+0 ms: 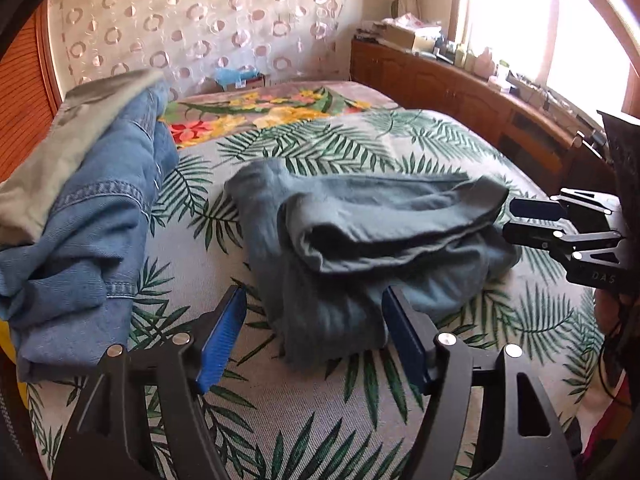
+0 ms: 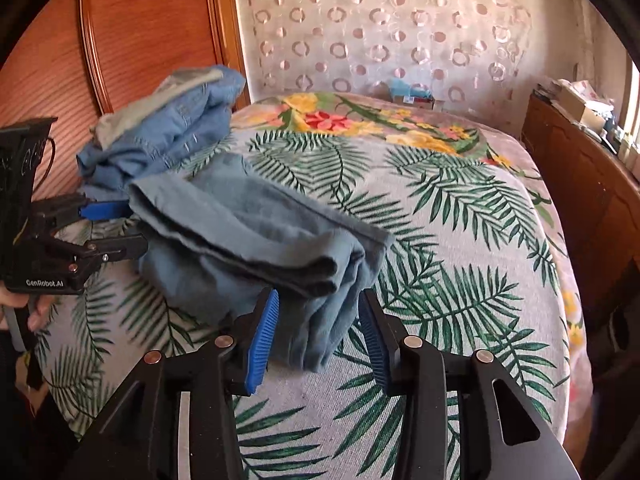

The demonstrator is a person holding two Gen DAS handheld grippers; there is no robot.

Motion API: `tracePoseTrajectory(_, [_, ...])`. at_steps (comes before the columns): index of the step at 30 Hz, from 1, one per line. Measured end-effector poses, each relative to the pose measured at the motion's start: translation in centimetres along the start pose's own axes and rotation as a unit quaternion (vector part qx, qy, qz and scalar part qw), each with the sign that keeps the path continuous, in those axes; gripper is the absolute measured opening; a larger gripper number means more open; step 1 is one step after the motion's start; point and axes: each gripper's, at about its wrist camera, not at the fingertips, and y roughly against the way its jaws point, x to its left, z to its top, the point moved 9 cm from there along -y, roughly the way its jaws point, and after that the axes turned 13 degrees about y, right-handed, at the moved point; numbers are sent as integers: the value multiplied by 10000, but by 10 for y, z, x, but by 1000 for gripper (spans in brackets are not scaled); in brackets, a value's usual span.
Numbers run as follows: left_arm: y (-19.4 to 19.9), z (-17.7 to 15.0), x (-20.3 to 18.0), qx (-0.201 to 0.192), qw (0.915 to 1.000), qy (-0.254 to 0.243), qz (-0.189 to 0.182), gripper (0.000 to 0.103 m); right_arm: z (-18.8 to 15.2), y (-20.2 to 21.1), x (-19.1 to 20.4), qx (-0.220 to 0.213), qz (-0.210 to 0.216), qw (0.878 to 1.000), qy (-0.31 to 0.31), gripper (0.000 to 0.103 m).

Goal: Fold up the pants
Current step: 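Grasp the folded edge with the right gripper while the left gripper grasps beside it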

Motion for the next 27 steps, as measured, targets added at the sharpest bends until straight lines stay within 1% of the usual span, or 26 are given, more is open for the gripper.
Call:
tracePoseTrajectory(2, [-4, 0, 2, 52, 10000, 14, 37, 71, -2, -7, 1, 132, 27, 9999, 67, 44])
tracePoseTrajectory(5, [-8, 4, 1, 69, 9999, -26, 106, 71, 1, -15, -2, 258, -48, 9995, 167, 44])
tracePoseTrajectory(11, [-16, 20, 1, 44, 9998, -92, 166, 71, 17, -33, -11, 339, -155, 9990, 249, 44])
tracePoseTrajectory(14, [-26, 32, 0, 106, 9998, -30, 169, 71, 30, -39, -23, 168, -281, 9994, 81, 44])
tracePoseTrajectory(20, [-25, 55, 4, -166, 9993, 206, 260, 71, 48, -41, -48, -54, -614, 9972, -419, 44])
tracePoseTrajectory(22, [-21, 57, 8, -266, 9989, 290, 273, 71, 48, -35, -49, -158, -589, 9969, -507, 44])
tracePoseTrajectory(24, [-20, 55, 10, -294, 9986, 316, 290, 71, 43, -28, -48, -175, -572, 9968, -523, 44])
tracePoseTrajectory(27, [-19, 49, 10, -255, 9990, 269, 267, 71, 32, -21, -36, -158, -201, 9985, -490, 44])
